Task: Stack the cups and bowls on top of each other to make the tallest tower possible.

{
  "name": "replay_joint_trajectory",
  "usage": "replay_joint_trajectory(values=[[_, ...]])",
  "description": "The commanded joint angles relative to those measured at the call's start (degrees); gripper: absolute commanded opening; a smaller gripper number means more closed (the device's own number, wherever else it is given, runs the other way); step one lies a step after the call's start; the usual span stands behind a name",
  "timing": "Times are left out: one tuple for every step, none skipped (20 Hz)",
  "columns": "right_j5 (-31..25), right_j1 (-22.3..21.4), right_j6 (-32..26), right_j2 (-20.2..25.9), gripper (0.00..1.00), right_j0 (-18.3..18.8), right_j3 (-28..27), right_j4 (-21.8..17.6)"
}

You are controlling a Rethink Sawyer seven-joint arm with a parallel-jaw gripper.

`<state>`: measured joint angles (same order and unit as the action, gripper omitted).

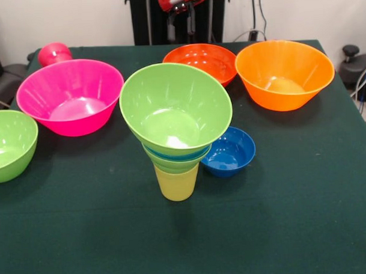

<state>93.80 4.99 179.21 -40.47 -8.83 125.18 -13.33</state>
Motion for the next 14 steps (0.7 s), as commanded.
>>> replay_joint_trajectory(values=[[-21.5,10.8,-2.7,8.1,1.00,-1.0,2.1,-5.3],[-21.5,10.9,-2.6,8.0,1.00,-1.0,2.0,-5.2],[-21.5,11.3,-2.7,8.1,1.00,-1.0,1.7,-5.0],[-21.7,11.4,-2.7,8.1,1.00,-1.1,1.6,-4.9],[-21.6,11.6,-2.7,8.0,1.00,-1.2,1.6,-4.7],[-21.6,11.7,-2.7,8.0,1.00,-1.2,1.5,-4.7],[-21.5,11.7,-2.6,7.9,1.00,-1.3,1.5,-4.9],[-21.6,11.7,-2.6,7.8,1.00,-1.4,1.5,-5.0],[-21.5,11.8,-2.5,7.8,1.00,-1.5,1.5,-5.1],[-21.5,11.8,-2.5,7.8,1.00,-1.6,1.5,-5.1],[-21.5,11.9,-2.6,7.9,1.00,-1.9,1.7,-4.9],[-21.6,11.9,-2.6,7.8,1.00,-2.0,1.7,-4.9],[-21.5,11.9,-2.4,7.7,1.00,-1.9,1.7,-5.2],[-21.4,12.0,-2.3,7.6,1.00,-1.9,1.7,-5.4]])
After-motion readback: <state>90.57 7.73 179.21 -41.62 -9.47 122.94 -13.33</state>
